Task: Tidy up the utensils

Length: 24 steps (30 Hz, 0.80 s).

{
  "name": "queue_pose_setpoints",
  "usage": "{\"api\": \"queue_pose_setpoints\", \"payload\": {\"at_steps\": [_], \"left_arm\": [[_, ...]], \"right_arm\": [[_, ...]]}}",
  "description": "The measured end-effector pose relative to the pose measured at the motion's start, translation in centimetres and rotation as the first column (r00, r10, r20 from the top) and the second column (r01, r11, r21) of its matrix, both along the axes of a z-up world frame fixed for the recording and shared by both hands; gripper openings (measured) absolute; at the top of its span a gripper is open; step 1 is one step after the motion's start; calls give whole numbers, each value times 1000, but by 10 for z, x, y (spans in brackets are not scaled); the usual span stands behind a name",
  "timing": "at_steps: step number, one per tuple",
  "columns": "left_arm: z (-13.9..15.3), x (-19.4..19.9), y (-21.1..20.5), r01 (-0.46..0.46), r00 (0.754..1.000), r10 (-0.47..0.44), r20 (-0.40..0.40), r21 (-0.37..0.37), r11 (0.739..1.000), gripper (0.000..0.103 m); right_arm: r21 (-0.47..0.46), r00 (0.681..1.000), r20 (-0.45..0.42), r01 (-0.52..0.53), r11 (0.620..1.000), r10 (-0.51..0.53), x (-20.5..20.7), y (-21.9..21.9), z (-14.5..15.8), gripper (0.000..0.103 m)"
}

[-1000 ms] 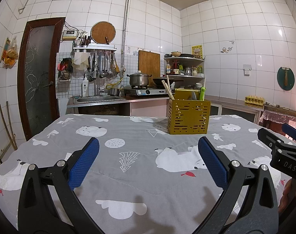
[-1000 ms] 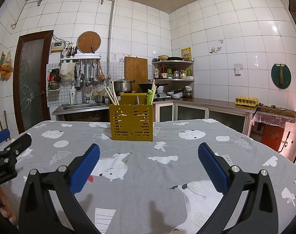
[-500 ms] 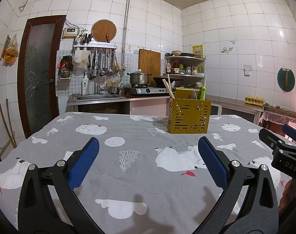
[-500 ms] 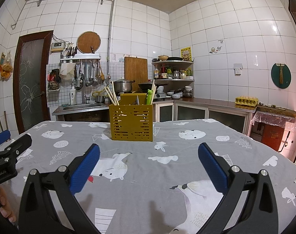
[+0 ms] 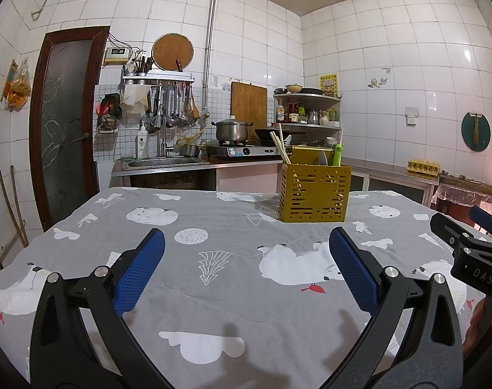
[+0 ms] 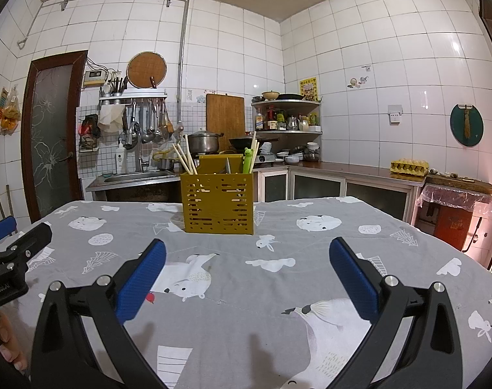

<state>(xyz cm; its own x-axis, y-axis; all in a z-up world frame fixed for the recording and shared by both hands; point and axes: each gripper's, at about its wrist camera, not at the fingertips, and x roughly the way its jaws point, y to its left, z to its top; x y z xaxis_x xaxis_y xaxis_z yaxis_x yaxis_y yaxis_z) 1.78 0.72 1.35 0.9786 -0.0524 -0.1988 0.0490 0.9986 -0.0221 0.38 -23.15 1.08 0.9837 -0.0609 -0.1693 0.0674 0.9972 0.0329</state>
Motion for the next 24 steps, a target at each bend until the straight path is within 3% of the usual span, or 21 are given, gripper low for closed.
{"api": "queue_pose_setpoints", "payload": {"at_steps": [24], "left_arm": [[0,-3,-1,-10,1000,10,7,10,1000,98]], "right_arm": [[5,1000,-3,9,1000,-9,2,-1,1,98]]}}
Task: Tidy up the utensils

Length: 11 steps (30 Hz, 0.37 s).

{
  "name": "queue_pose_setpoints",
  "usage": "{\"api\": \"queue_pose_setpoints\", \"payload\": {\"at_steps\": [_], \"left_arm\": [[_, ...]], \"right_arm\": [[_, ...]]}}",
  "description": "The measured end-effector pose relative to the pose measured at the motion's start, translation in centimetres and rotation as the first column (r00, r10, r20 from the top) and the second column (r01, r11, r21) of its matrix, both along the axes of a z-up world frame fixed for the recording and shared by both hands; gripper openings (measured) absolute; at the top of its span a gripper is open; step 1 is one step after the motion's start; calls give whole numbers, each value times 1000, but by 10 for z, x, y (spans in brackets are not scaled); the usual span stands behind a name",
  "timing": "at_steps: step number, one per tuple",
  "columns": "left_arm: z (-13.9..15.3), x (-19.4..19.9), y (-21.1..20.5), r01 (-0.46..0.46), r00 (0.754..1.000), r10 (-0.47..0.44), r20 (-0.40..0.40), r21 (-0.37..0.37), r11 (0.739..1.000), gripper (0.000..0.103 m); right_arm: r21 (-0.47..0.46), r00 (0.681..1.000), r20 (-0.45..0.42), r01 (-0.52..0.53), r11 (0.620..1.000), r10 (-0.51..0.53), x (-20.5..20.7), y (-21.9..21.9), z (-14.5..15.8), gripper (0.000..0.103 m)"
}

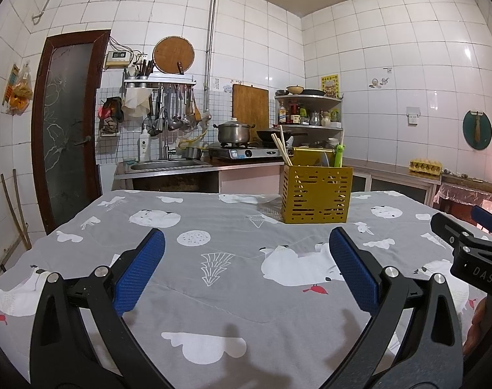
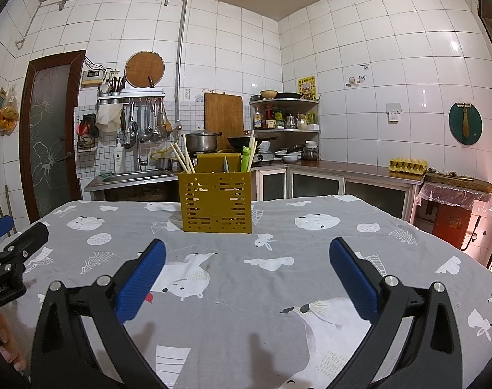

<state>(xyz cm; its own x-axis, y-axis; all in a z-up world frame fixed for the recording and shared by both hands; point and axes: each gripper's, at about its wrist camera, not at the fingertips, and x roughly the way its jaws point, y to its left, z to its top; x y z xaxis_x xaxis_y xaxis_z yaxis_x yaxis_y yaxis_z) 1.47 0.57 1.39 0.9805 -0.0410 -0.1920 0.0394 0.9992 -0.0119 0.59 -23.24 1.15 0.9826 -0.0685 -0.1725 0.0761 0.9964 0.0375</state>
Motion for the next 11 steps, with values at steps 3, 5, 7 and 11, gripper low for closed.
{"api": "queue_pose_setpoints", "payload": {"at_steps": [3,5,7,11], "left_arm": [[0,0,0,0,1000,0,-1,-2,1000,98],[0,0,0,0,1000,0,-2,-2,1000,98],[0,0,0,-3,1000,3,-4,-1,1000,98],[1,1,0,-7,1000,7,-7,2,1000,98]], "right_arm": [[0,1000,1,-1,1000,1,0,0,0,98],[-1,1000,1,0,1000,0,0,0,0,98],[-1,1000,0,-1,1000,1,0,-1,0,98],[2,1000,-3,0,1000,0,0,-1,-1,98]]}}
